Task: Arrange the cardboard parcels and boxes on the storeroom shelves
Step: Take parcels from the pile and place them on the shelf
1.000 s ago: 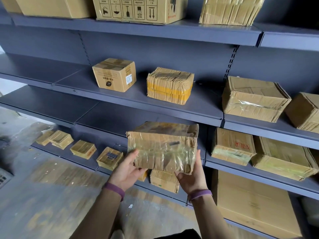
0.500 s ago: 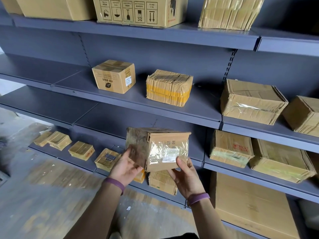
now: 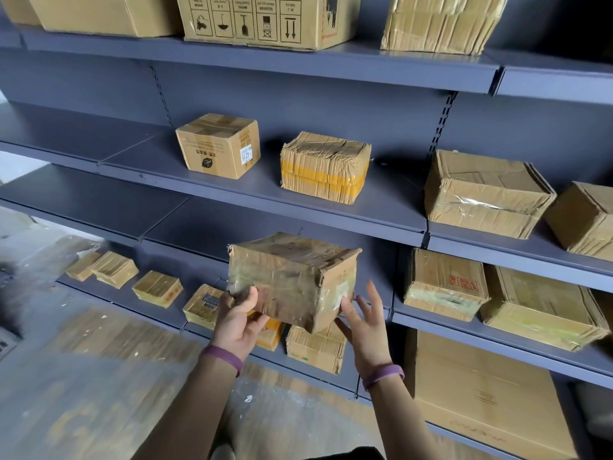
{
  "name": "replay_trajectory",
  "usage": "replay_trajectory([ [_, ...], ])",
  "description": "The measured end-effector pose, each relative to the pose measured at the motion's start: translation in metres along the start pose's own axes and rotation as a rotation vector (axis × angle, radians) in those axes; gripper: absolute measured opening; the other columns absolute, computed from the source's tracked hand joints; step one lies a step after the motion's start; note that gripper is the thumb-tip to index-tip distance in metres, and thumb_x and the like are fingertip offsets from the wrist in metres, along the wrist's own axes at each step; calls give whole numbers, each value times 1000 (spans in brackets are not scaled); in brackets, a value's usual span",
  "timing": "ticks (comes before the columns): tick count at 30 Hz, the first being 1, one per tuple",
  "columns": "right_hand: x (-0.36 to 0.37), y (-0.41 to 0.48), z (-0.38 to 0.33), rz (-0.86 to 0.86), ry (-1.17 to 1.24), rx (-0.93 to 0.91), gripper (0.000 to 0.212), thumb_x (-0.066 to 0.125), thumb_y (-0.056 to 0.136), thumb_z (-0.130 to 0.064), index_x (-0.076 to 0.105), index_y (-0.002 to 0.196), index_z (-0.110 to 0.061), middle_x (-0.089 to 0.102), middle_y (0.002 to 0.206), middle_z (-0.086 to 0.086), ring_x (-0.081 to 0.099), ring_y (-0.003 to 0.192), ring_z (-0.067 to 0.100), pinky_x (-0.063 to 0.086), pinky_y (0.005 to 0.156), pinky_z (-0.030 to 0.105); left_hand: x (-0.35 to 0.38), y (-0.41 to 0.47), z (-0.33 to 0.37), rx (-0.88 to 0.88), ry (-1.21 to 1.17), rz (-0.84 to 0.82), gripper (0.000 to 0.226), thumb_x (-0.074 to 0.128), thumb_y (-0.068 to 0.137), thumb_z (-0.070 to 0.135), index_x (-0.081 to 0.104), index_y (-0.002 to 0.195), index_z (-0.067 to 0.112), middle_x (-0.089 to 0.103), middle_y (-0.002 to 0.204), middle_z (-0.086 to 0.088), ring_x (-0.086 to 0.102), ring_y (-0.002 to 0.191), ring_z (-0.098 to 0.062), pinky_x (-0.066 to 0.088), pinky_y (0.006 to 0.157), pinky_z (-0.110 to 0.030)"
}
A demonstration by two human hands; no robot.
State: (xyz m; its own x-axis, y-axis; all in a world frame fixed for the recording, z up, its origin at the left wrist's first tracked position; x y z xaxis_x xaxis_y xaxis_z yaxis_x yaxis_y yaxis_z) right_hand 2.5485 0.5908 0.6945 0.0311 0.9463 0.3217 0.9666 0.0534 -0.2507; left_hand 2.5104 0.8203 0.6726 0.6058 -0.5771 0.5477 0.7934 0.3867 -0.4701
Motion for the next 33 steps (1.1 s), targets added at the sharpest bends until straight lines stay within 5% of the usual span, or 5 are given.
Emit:
replay_trajectory([
  [6, 15, -2, -13, -68, -87, -89, 24, 52, 102, -30, 64, 120, -21, 66, 93, 16, 64, 79, 17, 53, 80, 27, 3, -4, 2, 66, 50, 70, 61, 73, 86, 6, 43, 139, 10, 52, 137, -11, 54, 123, -24, 61, 64, -31],
  [12, 18, 7, -14, -65, -25, 26, 65, 63, 85, -63, 50, 137, -26, 65, 126, 1, 63, 114, 21, 51, 98, 54, 12, -15, 3, 131, 226, 33, 49, 80, 79, 6, 49, 116, 11, 53, 132, -14, 56, 122, -29, 55, 93, -44],
  [18, 3, 12, -10, -21, -18, -43, 59, 76, 73, -33, 56, 124, -12, 69, 119, 17, 63, 116, 40, 47, 102, 61, 6, -10, 10, 57, 543, 95, 85, 68, 52, 88, 58, 103, 21, 63, 113, -4, 59, 108, -20, 51, 99, -41],
  [30, -5, 14, -5, -216, -77, -81, 45, 68, 88, -3, 51, 129, -12, 64, 119, 15, 63, 107, 28, 59, 80, 37, 9, -8, 10, -127, 513, 47, 63, 72, 74, 66, 64, 118, 22, 69, 118, -10, 62, 114, -30, 48, 103, -57],
  [33, -4, 11, -6, -323, -177, -31, 79, 85, 76, -25, 40, 140, -16, 63, 122, 9, 66, 99, 14, 57, 74, 28, 4, -9, 10, -111, 523, 32, 41, 67, 90, 43, 63, 120, 16, 70, 117, -14, 65, 110, -30, 54, 95, -55],
])
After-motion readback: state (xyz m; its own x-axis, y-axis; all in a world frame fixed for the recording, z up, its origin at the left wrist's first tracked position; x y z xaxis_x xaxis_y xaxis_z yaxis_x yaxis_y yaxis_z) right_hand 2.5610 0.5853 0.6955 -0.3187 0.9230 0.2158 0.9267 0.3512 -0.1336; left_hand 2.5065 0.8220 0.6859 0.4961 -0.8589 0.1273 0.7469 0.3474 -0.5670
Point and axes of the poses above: each hand's wrist, its own y-axis towards the middle knuckle, its own x-axis out of the palm, z = x × y, the point moved 6 cm from there along y, towards the middle knuckle
